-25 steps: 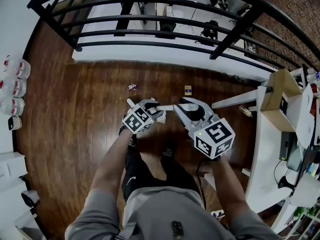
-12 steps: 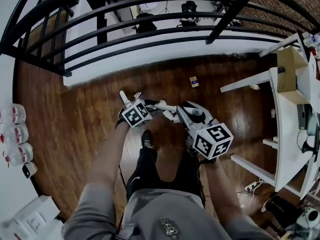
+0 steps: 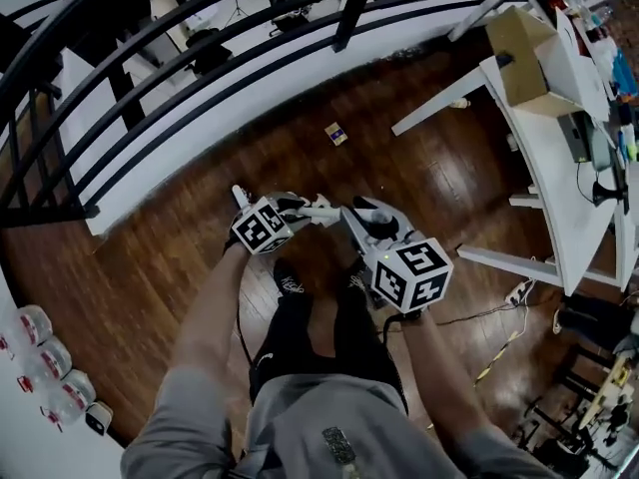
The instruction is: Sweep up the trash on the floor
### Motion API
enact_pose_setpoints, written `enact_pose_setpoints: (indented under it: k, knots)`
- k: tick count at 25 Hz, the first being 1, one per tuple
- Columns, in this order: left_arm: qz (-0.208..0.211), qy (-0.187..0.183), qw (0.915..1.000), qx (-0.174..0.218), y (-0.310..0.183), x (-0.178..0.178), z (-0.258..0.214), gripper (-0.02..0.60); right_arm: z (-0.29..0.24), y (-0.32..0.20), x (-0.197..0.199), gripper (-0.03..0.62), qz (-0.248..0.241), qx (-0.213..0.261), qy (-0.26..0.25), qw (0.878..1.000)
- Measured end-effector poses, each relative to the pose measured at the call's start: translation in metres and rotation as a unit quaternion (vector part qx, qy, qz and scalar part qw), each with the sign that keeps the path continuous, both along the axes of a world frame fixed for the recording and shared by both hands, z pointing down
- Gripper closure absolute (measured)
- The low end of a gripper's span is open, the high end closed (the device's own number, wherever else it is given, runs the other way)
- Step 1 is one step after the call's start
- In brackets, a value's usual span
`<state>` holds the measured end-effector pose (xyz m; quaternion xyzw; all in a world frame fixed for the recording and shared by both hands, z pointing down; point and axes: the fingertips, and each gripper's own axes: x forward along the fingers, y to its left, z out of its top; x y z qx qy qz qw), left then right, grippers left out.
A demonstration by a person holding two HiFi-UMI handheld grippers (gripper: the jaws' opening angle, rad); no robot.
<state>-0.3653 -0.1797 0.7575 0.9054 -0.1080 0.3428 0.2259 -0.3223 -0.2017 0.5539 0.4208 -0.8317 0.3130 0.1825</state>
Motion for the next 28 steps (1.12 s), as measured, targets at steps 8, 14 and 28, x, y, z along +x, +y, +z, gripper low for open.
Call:
enact_pose_setpoints:
  k: [8,14,28]
  knots:
    - [0.050,0.010,0.9987,-0.003,0.014,0.074,-0.012,0.439,-0.013,0.017,0.067,0.497,0.052,-0.004,0.025,0.998]
    - [0.070,0.003,0.9975,0.009,-0.001,0.087,-0.052,0.446,-0.055,-0.001,0.087,0.496,0.041,0.045,-0.032,0.998]
    - [-0.026,0.013,0.9945,0.100,-0.201,0.225,-0.105,0.448,-0.114,-0.166,0.208,0.496,-0.048,0.151,-0.027,0.987]
